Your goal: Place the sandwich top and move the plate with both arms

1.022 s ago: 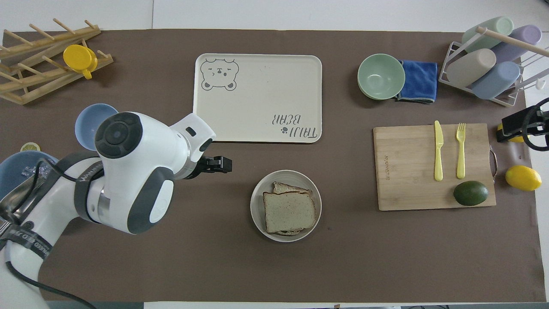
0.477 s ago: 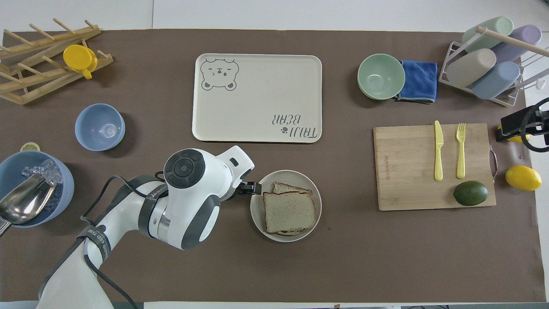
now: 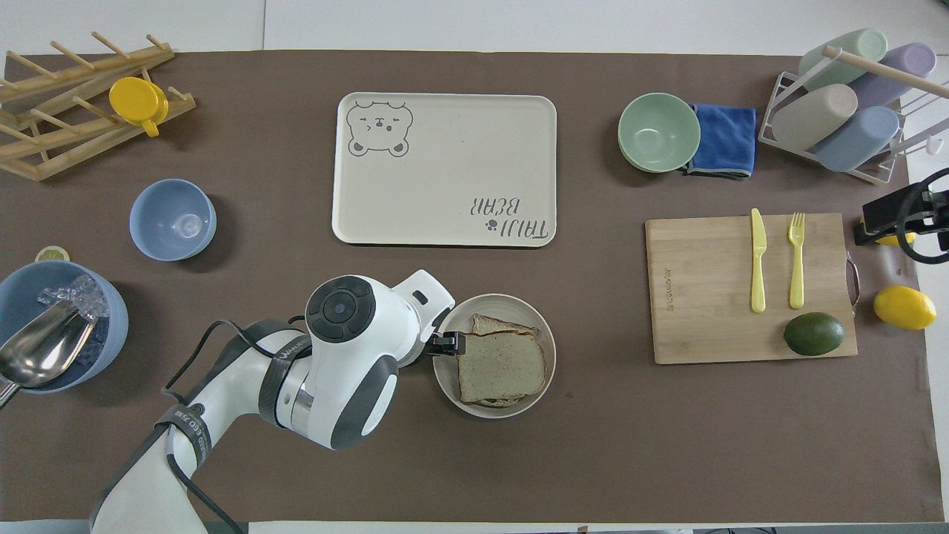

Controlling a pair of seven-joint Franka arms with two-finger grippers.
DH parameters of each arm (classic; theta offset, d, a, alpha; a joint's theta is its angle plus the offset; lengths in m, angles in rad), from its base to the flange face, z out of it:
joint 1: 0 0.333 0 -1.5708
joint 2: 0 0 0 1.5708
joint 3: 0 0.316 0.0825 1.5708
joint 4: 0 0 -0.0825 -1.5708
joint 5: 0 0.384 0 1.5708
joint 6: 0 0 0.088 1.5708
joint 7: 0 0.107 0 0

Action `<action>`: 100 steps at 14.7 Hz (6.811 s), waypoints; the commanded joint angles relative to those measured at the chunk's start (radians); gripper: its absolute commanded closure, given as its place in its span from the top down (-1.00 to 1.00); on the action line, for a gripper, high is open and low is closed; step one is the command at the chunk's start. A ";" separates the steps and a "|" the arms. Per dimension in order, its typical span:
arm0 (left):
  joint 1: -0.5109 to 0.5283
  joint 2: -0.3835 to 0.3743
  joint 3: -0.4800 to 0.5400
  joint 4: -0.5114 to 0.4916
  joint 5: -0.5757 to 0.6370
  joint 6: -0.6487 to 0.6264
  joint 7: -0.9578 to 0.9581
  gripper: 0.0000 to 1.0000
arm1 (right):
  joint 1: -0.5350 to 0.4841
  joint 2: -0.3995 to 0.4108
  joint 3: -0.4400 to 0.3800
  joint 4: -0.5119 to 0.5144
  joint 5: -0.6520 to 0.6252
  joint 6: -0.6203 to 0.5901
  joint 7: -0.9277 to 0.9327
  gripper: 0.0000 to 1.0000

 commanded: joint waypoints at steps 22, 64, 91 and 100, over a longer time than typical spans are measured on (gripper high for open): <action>0.022 -0.076 0.017 -0.020 -0.069 -0.044 -0.043 -1.00 | -0.007 -0.027 0.004 -0.030 0.011 0.003 -0.003 1.00; 0.297 0.397 0.031 0.622 -0.056 -0.088 -0.054 -1.00 | -0.007 -0.027 0.004 -0.030 0.011 0.003 -0.003 1.00; 0.530 -0.199 0.067 0.637 0.258 -0.877 0.230 1.00 | 0.074 0.039 0.087 -0.018 0.229 0.151 0.024 1.00; 0.660 -0.233 -0.069 0.537 0.258 -0.737 0.285 1.00 | 0.047 -0.003 0.073 0.044 0.044 -0.064 0.058 1.00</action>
